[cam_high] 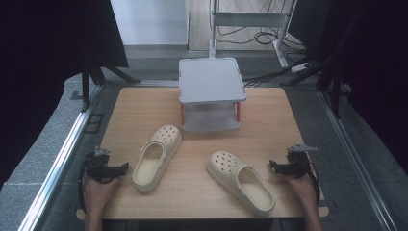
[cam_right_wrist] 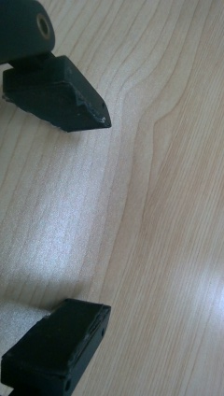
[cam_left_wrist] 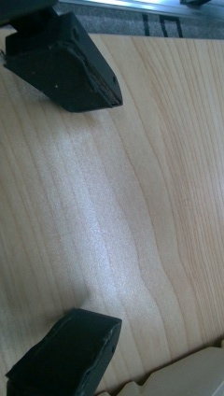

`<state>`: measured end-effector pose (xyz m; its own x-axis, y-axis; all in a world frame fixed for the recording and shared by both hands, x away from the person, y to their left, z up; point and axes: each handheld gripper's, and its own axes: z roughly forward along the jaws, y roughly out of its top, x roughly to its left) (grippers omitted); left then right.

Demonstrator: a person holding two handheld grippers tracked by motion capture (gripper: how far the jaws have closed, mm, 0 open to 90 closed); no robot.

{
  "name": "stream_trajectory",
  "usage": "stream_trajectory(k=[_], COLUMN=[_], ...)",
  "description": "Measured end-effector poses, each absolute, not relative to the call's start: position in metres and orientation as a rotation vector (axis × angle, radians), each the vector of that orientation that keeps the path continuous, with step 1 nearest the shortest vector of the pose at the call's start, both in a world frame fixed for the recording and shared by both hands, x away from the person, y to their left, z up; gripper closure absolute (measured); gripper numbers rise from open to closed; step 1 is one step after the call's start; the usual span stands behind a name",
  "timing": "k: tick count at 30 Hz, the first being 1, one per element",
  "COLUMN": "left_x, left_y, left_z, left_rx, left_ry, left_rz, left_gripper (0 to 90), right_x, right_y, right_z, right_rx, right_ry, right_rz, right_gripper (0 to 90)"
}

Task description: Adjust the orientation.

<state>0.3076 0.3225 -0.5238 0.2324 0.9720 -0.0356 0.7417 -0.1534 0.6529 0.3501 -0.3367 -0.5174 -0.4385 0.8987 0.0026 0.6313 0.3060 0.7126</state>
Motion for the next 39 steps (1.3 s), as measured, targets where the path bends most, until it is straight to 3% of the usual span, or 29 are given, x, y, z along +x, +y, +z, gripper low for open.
stream_trajectory(k=[22,39], left_x=[0.308,0.307], left_y=[0.322,0.322], left_z=[-0.524,-0.524], left_rx=[1.961,1.959], left_ry=[1.561,1.561], left_rz=[0.543,0.545], left_gripper=[0.5,0.7], right_x=[0.349,0.343], right_y=[-0.336,-0.317], right_z=[-0.515,-0.461], right_rx=[1.382,1.275], right_ry=[2.194,2.296], right_rz=[0.895,0.972], right_gripper=[10.6,9.2])
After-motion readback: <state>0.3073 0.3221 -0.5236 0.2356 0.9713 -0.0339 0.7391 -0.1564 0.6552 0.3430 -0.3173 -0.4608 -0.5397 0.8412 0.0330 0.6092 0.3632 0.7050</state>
